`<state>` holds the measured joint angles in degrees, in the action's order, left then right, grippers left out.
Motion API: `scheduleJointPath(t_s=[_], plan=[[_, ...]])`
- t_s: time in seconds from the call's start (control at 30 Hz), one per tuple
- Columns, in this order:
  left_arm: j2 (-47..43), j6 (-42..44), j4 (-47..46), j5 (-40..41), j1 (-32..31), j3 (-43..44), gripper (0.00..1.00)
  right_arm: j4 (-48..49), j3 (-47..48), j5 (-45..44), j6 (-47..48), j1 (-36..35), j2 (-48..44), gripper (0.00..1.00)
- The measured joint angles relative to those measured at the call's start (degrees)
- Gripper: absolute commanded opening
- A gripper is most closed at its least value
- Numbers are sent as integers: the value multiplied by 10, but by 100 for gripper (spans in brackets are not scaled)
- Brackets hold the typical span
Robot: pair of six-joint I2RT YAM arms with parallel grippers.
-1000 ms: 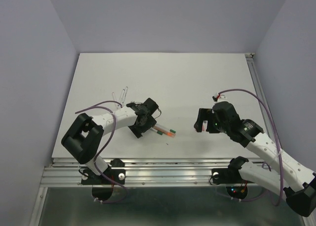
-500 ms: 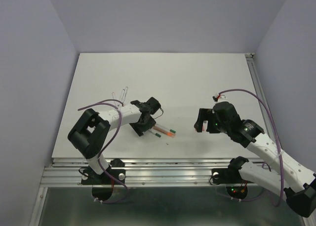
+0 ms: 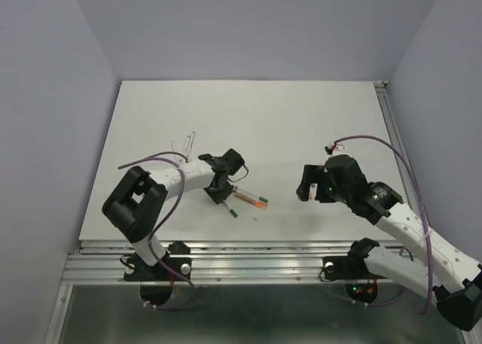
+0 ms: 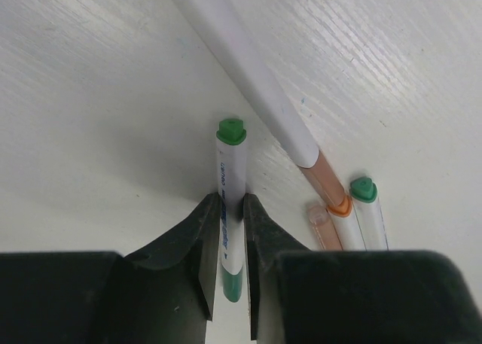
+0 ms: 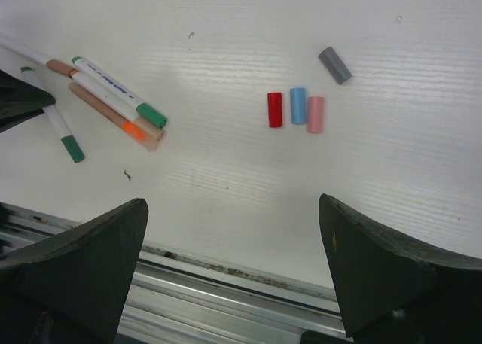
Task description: Open the pen caps
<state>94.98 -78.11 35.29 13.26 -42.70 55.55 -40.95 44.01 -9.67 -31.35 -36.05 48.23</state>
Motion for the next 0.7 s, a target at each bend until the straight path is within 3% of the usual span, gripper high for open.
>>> scheduleJointPath(t_s=[0.27, 0.5, 0.7], plan=[[-41, 4, -34, -4, -5, -43, 0, 2, -1, 19, 11, 0, 0, 100], [-130, 29, -29, 5, -53, -42, 0, 27, -10, 140, 54, -1, 8, 100], [-214, 46, -45, 40, -85, 22, 0, 114, -9, 210, 63, -77, 91, 100]])
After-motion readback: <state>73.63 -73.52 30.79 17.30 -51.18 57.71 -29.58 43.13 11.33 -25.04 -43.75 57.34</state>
